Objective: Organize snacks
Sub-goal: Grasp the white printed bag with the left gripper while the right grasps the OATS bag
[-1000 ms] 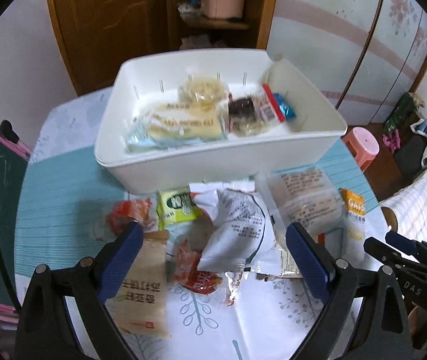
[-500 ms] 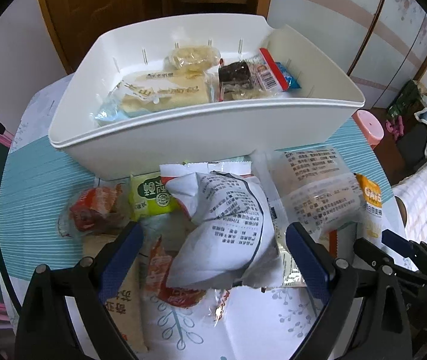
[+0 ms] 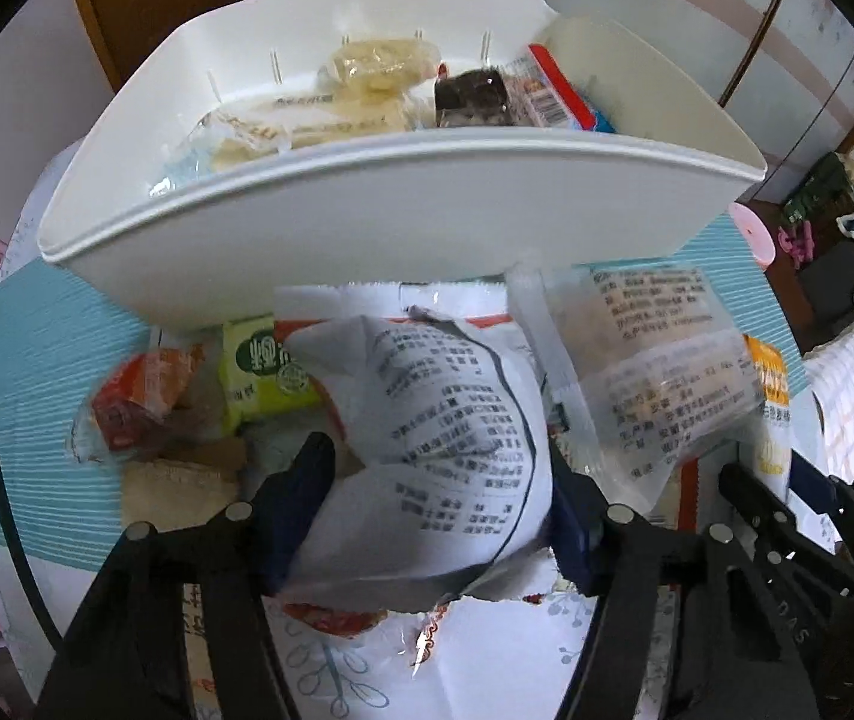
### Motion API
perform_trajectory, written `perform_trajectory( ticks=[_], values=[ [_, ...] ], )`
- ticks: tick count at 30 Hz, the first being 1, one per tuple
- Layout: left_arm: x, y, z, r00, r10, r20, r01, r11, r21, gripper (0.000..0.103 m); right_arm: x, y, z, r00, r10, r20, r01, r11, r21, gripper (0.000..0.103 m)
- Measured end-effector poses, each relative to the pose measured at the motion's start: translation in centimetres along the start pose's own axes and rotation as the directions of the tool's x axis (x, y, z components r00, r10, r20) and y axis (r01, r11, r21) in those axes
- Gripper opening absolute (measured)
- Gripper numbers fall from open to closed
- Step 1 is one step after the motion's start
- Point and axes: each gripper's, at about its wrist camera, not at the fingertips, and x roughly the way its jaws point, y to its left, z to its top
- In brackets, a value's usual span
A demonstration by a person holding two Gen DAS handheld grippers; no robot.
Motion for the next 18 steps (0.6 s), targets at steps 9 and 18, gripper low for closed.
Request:
perform_trajectory(
  ticks=[9,18],
  values=[
    [-1.2,0.1,-1.0,0.999,0.032,0.040,-0.032,0.999,-0.002,0.060,-0.7,0.0,-0.9,1.000,0.020,0.015,-0.020,1.000,0.002,0.043],
    [-4.8,1.5,-2.2,0.998,-0.024,0.059,0.026,0.999,-0.041,0.060,-3.6,-0.4,-1.5,0.997,0.006,0.077,-0.005,1.000,-0.007,0.042]
  ],
)
